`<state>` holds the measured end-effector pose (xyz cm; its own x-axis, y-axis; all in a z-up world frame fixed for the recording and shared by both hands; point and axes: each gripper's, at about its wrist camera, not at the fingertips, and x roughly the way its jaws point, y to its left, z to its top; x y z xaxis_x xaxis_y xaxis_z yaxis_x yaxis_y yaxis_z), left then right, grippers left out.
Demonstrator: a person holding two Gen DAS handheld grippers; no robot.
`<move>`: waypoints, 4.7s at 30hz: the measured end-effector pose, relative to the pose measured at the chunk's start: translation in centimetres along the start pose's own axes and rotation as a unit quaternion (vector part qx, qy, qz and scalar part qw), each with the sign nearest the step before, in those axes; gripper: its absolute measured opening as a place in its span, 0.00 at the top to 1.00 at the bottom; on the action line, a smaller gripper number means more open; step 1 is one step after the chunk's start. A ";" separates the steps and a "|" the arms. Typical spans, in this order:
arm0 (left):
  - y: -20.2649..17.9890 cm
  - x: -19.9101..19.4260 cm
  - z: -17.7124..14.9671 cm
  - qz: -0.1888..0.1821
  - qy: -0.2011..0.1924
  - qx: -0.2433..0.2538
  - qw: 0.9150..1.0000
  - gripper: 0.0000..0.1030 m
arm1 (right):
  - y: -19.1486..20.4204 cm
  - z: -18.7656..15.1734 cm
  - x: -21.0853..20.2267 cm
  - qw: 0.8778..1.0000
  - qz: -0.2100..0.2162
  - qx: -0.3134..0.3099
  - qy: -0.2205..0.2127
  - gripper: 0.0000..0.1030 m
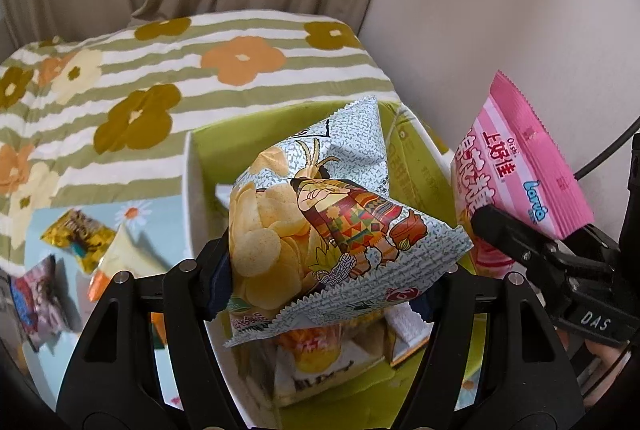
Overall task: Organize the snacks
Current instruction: 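Carry both snacks over the cardboard box and open both tools to drop them, then move both tools back toward the remaining snacks on the table, then grasp the Sponge crunch bag with the left tool while the right tool grasps a pink-white pack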
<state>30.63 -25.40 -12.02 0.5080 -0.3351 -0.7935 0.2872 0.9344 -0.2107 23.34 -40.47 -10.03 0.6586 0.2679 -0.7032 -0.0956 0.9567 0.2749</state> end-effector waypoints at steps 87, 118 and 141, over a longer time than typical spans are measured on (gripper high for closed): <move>27.3 -18.2 -16.6 0.049 0.010 -0.053 0.997 0.00 | 20.3 -13.6 -3.0 0.999 -0.043 0.016 -0.022 0.03; 34.2 1.5 -13.3 0.067 0.252 0.295 0.919 0.00 | 22.1 -22.2 10.8 0.982 -0.145 -0.040 0.111 0.03; 32.5 3.0 -14.2 0.043 0.249 0.295 0.921 0.33 | 20.9 -21.9 13.3 0.981 -0.116 -0.036 0.148 0.04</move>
<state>29.96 5.65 -29.34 0.1554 -0.0278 -0.9875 0.7294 0.6773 0.0958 13.75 -14.43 -28.05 0.4233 0.0520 -0.9045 -0.0275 0.9986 0.0446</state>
